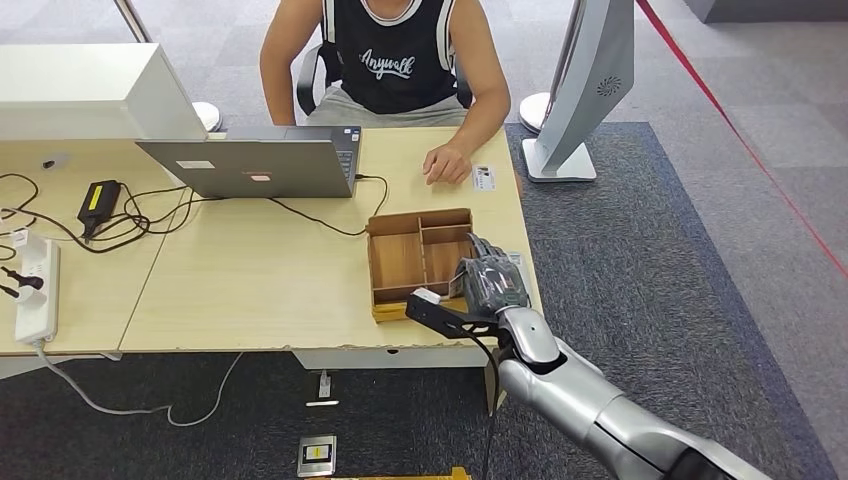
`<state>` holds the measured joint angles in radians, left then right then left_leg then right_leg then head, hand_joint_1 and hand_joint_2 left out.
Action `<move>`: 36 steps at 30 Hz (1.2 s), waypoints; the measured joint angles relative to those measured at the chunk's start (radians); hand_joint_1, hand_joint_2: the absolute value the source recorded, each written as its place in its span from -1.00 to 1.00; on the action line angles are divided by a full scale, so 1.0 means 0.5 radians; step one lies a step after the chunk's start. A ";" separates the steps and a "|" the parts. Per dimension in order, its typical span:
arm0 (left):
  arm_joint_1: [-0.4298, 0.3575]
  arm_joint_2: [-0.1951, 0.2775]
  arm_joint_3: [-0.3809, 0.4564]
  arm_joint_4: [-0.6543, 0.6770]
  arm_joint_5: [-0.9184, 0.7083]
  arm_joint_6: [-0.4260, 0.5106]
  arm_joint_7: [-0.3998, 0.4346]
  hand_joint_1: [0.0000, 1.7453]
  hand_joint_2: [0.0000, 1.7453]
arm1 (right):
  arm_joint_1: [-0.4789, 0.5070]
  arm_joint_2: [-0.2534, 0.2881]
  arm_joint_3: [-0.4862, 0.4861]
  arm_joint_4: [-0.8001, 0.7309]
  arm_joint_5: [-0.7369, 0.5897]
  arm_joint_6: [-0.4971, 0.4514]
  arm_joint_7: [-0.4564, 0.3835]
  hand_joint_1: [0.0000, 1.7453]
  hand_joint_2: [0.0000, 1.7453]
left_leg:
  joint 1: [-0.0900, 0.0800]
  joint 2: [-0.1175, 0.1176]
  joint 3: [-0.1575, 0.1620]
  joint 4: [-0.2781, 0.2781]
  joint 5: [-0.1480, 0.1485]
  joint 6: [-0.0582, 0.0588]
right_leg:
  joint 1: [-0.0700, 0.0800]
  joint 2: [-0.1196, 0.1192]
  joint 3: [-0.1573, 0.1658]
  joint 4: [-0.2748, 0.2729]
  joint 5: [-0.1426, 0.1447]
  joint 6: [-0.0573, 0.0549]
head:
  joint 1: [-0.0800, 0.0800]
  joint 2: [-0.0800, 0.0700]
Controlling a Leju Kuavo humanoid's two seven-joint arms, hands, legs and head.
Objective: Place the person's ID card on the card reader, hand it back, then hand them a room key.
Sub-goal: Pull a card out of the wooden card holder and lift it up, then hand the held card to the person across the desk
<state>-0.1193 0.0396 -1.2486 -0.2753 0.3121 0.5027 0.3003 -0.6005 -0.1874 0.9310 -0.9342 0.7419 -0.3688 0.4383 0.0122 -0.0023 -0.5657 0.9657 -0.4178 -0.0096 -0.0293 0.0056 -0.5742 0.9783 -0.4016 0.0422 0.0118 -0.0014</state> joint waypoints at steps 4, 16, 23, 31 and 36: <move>0.000 -0.002 0.000 -0.004 0.001 0.001 0.000 -1.00 -1.00 | -0.004 0.006 -0.009 0.017 -0.009 0.001 -0.025 1.00 1.00 | 0.000 0.000 0.000 0.000 0.000 0.000 | 0.000 0.000 0.000 0.000 0.000 0.000 | 0.000 0.000; 0.000 -0.002 0.000 -0.006 -0.009 0.007 -0.009 -1.00 -1.00 | -0.009 0.026 -0.027 0.048 -0.017 -0.001 -0.045 1.00 1.00 | 0.000 0.000 0.001 0.000 0.000 0.000 | 0.000 0.000 0.000 0.000 0.000 0.000 | 0.000 0.000; 0.000 -0.002 0.000 -0.006 -0.009 0.007 -0.009 -1.00 -1.00 | -0.009 0.027 -0.028 0.050 -0.017 -0.001 -0.045 1.00 1.00 | 0.000 0.000 0.001 0.000 0.000 0.000 | 0.000 0.000 0.000 0.000 0.000 0.000 | 0.000 0.000; 0.000 -0.002 0.000 -0.007 -0.015 0.009 -0.009 -1.00 -1.00 | -0.009 0.029 -0.029 0.057 -0.021 -0.001 -0.042 1.00 1.00 | 0.000 0.000 0.001 0.000 0.000 0.000 | 0.000 0.000 0.000 0.000 0.000 0.000 | 0.000 0.000; 0.000 -0.002 -0.001 -0.008 -0.023 0.014 -0.009 -1.00 -1.00 | -0.007 0.032 -0.029 0.056 -0.012 -0.016 -0.027 1.00 1.00 | 0.000 0.000 0.001 0.000 0.000 0.000 | 0.000 0.000 0.000 0.000 0.000 0.000 | 0.000 0.000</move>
<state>-0.1195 0.0384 -1.2489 -0.2792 0.3008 0.5096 0.2956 -0.6042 -0.1713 0.9167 -0.9060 0.7361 -0.3768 0.4248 0.0122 -0.0021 -0.5652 0.9658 -0.4178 -0.0096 -0.0293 0.0056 -0.5741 0.9782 -0.4016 0.0422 0.0119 -0.0015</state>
